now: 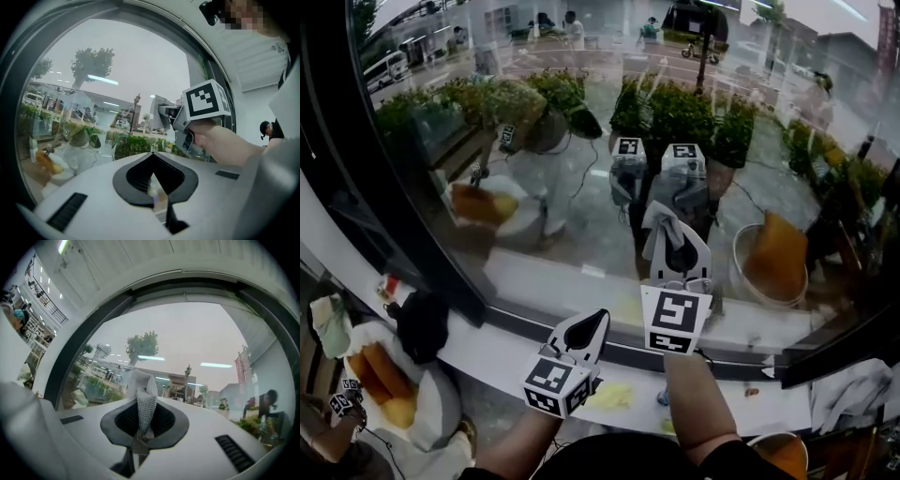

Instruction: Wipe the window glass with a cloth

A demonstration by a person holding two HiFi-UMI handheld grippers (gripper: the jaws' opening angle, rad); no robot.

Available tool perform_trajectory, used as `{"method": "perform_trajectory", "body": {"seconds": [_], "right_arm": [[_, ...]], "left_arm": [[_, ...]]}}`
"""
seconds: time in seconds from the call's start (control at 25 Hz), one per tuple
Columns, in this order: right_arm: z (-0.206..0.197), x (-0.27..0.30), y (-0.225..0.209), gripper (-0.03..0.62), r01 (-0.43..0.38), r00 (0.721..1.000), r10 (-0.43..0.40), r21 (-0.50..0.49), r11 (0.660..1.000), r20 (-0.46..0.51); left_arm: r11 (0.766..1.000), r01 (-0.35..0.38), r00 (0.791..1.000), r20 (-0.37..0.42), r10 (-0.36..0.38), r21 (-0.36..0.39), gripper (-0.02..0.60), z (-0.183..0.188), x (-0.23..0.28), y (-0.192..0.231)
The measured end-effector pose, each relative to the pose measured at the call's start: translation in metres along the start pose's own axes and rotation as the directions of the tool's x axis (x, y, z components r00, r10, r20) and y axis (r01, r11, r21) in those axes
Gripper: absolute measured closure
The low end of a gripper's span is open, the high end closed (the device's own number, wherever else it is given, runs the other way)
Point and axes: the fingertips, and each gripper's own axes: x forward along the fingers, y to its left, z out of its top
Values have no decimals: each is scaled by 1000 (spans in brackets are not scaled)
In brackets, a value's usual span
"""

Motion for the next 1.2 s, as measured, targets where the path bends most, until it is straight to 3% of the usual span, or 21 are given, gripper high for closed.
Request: {"method": "perform_trajectory", "body": {"seconds": [0.28,0.48,1.0,1.2], "right_arm": [[4,26,67,553,-82,997,82,7,997,-4],[2,28,70,554,-97,995,97,10,995,-1],[5,28,72,554,-113,994,113,3,994,4],[4,29,71,554,-112,994,112,5,994,6]], "left_arm": [[997,-74,997,5,75,-21,574,7,-26,48],[996,-84,996,7,85,-19,574,8,-24,51],[1000,-30,1000,2,30,-1,574,4,-14,44],[999,-47,999,0,47,-19,574,10,-14,45]]}}
